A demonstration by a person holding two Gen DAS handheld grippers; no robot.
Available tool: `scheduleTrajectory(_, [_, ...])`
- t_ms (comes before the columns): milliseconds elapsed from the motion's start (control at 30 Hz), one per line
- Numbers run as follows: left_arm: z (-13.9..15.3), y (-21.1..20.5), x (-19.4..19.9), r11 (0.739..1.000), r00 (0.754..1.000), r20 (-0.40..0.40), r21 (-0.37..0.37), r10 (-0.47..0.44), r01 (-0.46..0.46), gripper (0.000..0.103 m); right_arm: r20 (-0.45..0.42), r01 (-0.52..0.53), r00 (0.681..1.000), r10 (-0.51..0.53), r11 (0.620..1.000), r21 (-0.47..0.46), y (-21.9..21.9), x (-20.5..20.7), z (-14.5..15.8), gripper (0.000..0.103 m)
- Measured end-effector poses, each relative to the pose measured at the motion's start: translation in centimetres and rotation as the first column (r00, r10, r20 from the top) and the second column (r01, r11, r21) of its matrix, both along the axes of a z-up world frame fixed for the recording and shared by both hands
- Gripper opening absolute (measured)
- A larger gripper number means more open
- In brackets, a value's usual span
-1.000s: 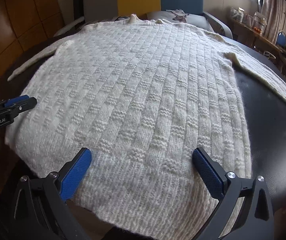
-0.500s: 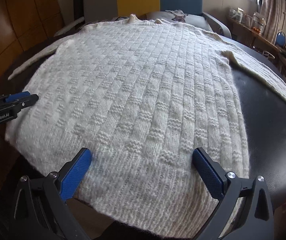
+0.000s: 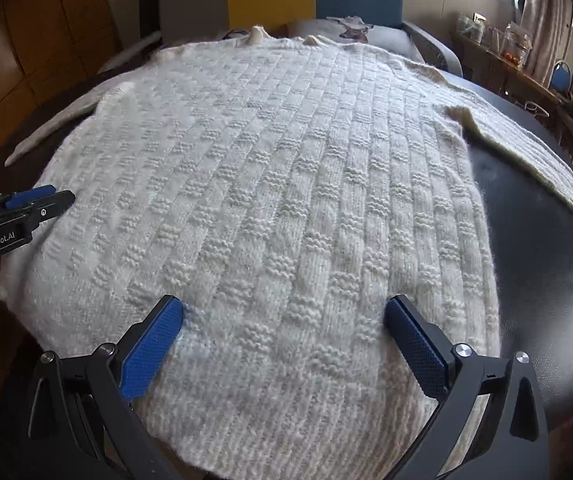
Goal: Fold clothes
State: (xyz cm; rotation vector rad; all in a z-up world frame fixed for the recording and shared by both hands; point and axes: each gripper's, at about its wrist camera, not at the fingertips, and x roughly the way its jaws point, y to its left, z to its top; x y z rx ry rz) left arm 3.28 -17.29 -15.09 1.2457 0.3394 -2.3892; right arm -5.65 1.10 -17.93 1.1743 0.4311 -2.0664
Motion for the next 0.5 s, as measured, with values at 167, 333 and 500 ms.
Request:
scheduleTrajectory(167, [0.8, -0.3, -1.1, 1.0, 1.0, -0.022, 0.02, 0.002, -0.001, 0.041, 0.019, -0.013, 1.0, 0.014, 1.0, -0.004, -0.1, -0.4, 0.0, 0.103])
scheduleTrajectory(333, [0.2, -0.2, -2.3, 0.999, 1.0, 0.004, 0.029, -0.021, 0.021, 0.041, 0.007, 0.008, 1.0, -0.008, 1.0, -0.021, 0.2, -0.2, -0.2, 0.103])
scheduleTrajectory(500, [0.6, -1.1, -2.9, 0.999, 1.0, 0.001, 0.043, -0.01, 0.01, 0.041, 0.029, 0.032, 0.999, -0.031, 0.998, -0.046, 0.7, -1.3, 1.0, 0.103])
